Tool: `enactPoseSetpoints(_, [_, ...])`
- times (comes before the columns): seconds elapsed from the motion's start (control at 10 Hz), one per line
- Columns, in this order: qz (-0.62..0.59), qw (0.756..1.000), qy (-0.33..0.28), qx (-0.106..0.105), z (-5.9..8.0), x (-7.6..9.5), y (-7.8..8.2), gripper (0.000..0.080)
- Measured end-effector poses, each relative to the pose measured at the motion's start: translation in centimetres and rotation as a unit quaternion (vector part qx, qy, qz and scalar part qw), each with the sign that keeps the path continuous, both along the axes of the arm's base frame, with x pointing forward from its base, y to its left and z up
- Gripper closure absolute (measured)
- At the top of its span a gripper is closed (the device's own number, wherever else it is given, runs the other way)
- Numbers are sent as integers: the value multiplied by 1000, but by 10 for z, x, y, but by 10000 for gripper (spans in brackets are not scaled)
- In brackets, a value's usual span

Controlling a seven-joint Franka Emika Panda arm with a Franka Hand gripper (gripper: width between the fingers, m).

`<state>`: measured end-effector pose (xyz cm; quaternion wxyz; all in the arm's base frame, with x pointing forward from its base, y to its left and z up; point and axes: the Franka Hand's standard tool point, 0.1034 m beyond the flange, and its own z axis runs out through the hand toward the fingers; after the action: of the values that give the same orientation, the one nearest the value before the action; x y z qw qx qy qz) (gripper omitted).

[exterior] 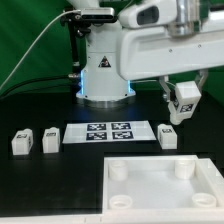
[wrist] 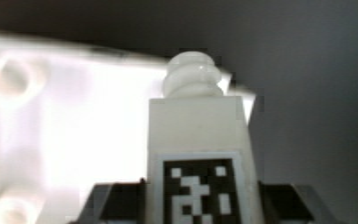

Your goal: Assemble one leg

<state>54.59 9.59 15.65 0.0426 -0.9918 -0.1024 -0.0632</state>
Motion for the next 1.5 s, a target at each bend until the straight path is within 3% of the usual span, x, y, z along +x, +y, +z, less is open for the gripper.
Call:
enactPoseSetpoints(0.2, [-8, 996, -84, 9, 40, 47, 0, 509])
enactPoseSetpoints(0.3, [-18, 991, -134, 16, 55, 59, 5, 509])
enactPoseSetpoints(0.4, [-17, 980, -195, 18, 54, 60, 1, 509])
enactPoseSetpoints(0.5, [-20, 976, -215, 18, 47, 55, -2, 509])
enactPoseSetpoints(0.6, [-22, 964, -265, 19, 53, 59, -5, 509])
enactPoseSetpoints(0.9, [-22, 965, -262, 19, 44, 56, -5, 509])
enactPoseSetpoints(1.2, [-23, 965, -261, 26, 12, 73, 2, 509])
enactPoseSetpoints(1.5, [-26, 965, -259, 29, -29, 77, 5, 509])
